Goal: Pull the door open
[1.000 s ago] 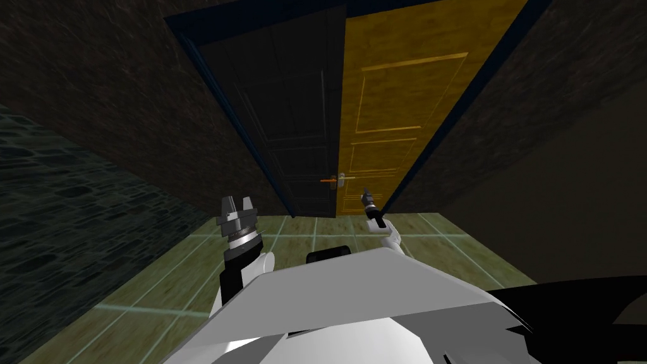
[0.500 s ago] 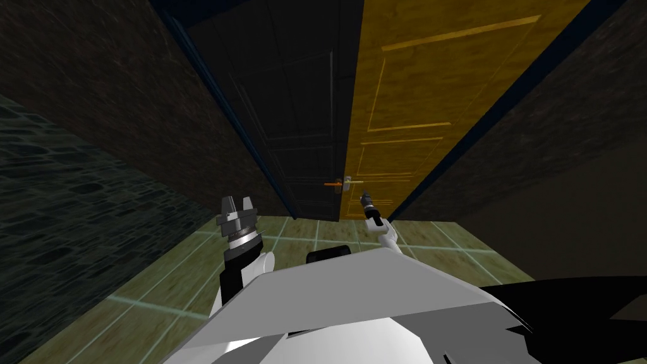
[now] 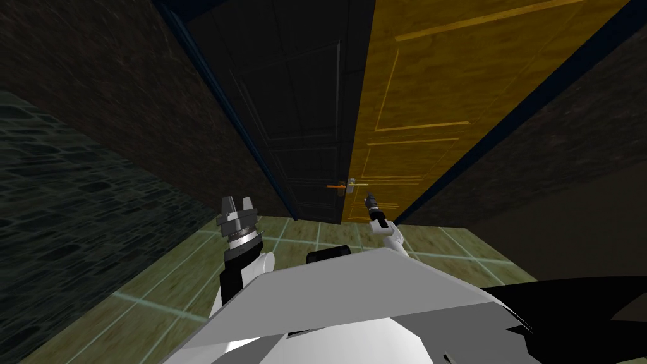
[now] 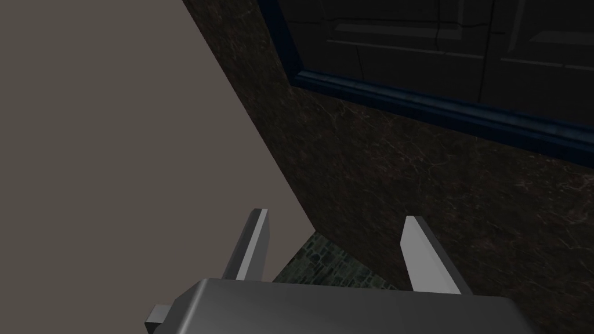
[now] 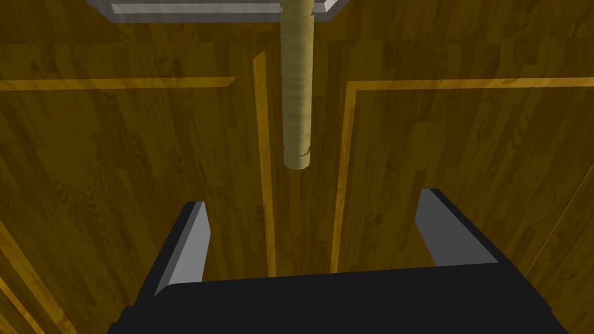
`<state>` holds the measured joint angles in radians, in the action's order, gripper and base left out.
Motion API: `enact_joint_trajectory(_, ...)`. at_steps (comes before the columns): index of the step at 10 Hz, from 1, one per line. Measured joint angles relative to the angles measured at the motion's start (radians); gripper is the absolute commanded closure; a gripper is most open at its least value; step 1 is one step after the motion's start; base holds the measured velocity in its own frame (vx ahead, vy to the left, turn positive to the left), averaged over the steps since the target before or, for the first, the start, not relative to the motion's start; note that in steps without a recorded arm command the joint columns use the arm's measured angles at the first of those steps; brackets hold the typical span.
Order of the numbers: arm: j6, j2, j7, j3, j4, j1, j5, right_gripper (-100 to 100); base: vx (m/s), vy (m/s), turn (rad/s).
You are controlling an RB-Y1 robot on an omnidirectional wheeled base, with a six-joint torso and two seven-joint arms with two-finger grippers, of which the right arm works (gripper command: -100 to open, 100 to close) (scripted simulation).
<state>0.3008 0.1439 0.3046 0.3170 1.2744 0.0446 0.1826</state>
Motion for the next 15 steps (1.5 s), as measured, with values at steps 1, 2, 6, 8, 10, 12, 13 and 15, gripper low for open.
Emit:
enact_joint_trajectory(1,0.008,0.020,0.005,0.021,-0.032,-0.003,-0.008,-100,0.113,0.016,0.068)
enact_joint_trajectory(2,0.023,0.037,0.008,0.039,-0.061,-0.006,-0.014,-100,0.137,0.007,0.079)
enact_joint_trajectory(6,0.022,0.101,0.042,0.075,-0.073,0.016,-0.041,-100,0.160,-0.028,0.098)
enact_joint_trajectory(8,0.030,0.116,0.056,0.075,-0.081,0.014,-0.050,-100,0.186,-0.025,0.144)
enact_joint_trajectory(10,0.041,0.117,0.060,0.068,-0.093,0.002,-0.052,100,0.039,0.000,0.003)
enact_joint_trajectory(12,0.040,0.118,0.060,0.070,-0.089,0.000,-0.052,100,-0.027,-0.002,0.005)
enact_joint_trajectory(13,0.039,0.117,0.060,0.069,-0.090,0.001,-0.052,100,-0.017,0.002,0.003)
enact_joint_trajectory(15,0.039,0.116,0.060,0.067,-0.092,0.003,-0.051,100,-0.005,0.002,-0.001)
